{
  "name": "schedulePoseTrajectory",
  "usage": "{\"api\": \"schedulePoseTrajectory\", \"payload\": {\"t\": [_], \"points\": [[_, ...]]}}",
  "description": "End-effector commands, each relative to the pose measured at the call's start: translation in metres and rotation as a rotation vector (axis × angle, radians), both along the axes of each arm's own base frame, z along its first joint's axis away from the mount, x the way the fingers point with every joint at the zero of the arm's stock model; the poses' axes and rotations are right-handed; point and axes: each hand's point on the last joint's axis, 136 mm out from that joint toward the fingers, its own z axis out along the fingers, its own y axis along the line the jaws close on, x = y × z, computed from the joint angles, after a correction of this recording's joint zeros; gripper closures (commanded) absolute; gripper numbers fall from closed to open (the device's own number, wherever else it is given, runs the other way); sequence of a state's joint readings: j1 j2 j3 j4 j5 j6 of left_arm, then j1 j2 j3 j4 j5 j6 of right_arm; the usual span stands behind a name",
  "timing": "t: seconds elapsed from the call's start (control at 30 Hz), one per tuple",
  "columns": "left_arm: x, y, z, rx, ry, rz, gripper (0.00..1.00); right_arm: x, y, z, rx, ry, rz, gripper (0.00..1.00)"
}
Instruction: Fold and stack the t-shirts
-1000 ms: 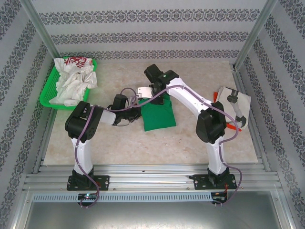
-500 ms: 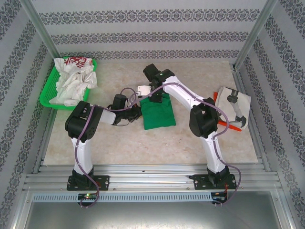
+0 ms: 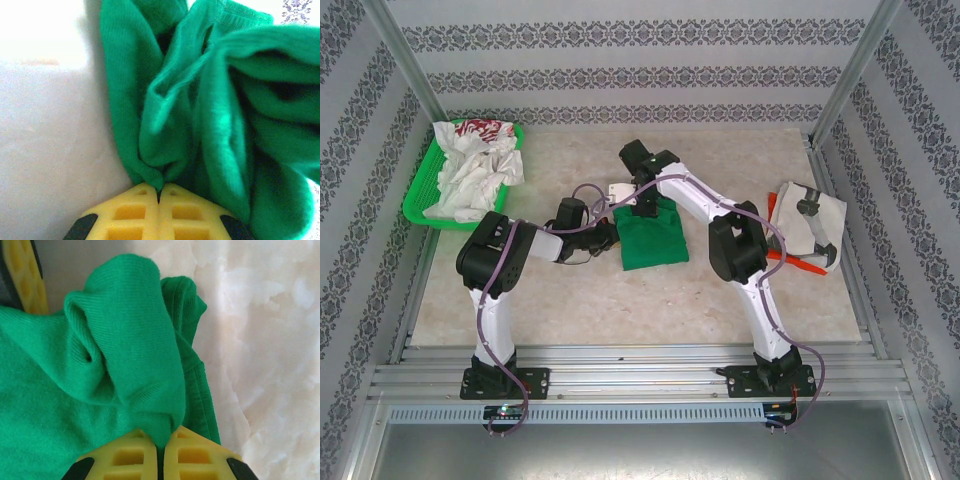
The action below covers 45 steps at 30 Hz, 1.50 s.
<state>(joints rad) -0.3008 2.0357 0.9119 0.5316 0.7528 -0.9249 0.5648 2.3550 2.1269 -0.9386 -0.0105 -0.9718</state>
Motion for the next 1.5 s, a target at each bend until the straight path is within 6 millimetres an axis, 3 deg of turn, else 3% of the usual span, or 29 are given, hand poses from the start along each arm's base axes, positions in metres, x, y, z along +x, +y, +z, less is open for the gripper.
{"api": "schedulePoseTrajectory", "payload": {"t": [0.0, 0.1, 0.27, 0.4, 0.5, 0.67, 0.83, 1.03, 1.2, 1.37, 1.47], "points": [[-0.029, 0.043, -0.073, 0.153, 0.230, 0.107, 1.00, 0.016, 0.001, -0.003, 0.006, -0.042, -0.028, 0.99], [-0.030, 0.043, -0.073, 0.153, 0.230, 0.106, 1.00, 0.019, 0.002, -0.009, 0.006, -0.049, -0.032, 0.97], [-0.030, 0.045, -0.072, 0.139, 0.233, 0.126, 0.99, 0.018, 0.000, -0.009, -0.012, -0.046, -0.031, 0.87], [-0.030, 0.049, -0.070, 0.134, 0.230, 0.148, 0.86, 0.020, -0.001, 0.005, -0.008, -0.076, -0.035, 0.80], [-0.031, 0.052, -0.066, 0.123, 0.223, 0.166, 0.75, 0.021, -0.002, 0.020, -0.001, -0.105, -0.039, 0.56], [-0.037, 0.056, -0.058, 0.120, 0.213, 0.180, 0.64, 0.024, -0.001, 0.045, 0.044, -0.172, -0.066, 0.42], [-0.047, 0.064, -0.053, 0.124, 0.213, 0.205, 0.60, 0.032, 0.005, 0.083, 0.248, -0.246, -0.197, 0.33], [-0.061, 0.082, -0.048, 0.138, 0.200, 0.267, 0.58, 0.041, -0.012, 0.101, 0.547, -0.220, -0.520, 0.32], [-0.049, 0.090, -0.023, 0.162, 0.118, 0.321, 0.52, 0.045, -0.056, 0.070, 0.628, -0.056, -0.965, 0.34], [-0.017, 0.078, 0.011, 0.172, 0.027, 0.321, 0.45, 0.041, -0.078, 0.031, 0.604, 0.073, -1.140, 0.33], [-0.003, 0.065, 0.019, 0.189, 0.006, 0.297, 0.44, 0.040, -0.079, 0.016, 0.614, 0.140, -1.171, 0.38]]}}
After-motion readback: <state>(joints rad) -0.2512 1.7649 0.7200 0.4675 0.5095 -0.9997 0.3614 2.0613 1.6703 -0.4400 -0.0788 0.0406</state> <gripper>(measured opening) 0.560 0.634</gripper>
